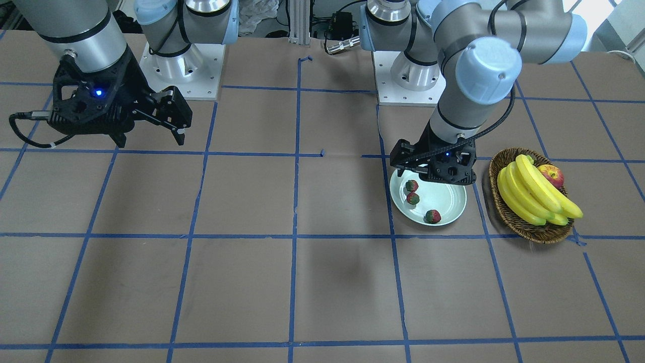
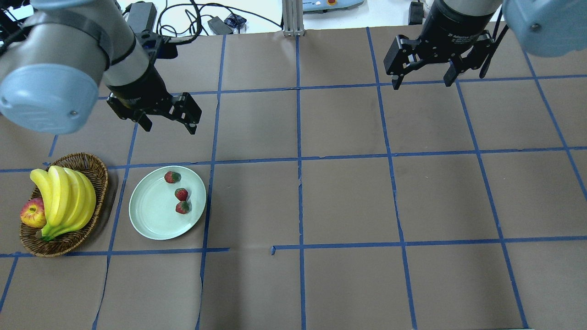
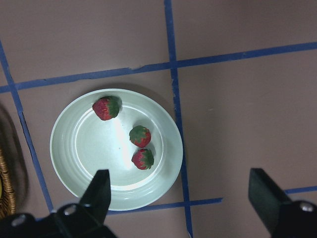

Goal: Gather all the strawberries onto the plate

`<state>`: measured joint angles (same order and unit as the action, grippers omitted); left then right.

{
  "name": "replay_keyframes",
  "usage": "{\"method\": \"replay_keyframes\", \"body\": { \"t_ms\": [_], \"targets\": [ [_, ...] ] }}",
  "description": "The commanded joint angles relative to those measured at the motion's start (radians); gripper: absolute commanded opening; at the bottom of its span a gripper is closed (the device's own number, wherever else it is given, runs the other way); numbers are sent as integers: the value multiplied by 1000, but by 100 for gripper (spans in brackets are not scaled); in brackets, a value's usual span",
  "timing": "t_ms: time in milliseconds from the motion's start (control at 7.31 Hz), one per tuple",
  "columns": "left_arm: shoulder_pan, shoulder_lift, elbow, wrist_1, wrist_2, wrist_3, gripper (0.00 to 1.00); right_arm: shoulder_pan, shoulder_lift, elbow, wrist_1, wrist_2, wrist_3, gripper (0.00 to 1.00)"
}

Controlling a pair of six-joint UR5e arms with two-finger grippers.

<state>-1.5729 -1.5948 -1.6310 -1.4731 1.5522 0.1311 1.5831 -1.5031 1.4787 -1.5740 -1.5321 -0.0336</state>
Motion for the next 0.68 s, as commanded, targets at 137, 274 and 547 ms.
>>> {"method": "replay_keyframes", "body": {
  "t_ms": [137, 274, 547],
  "targets": [
    [-9, 41, 14, 32, 0, -74, 100, 0, 4, -12, -3, -6, -6, 100],
    [-9, 36, 34, 17, -10, -71, 100, 0, 3, -14, -6, -58, -6, 100],
    [-9, 24, 103, -42, 5, -67, 100, 0, -6, -18, 0, -65, -6, 100]
  ]
}}
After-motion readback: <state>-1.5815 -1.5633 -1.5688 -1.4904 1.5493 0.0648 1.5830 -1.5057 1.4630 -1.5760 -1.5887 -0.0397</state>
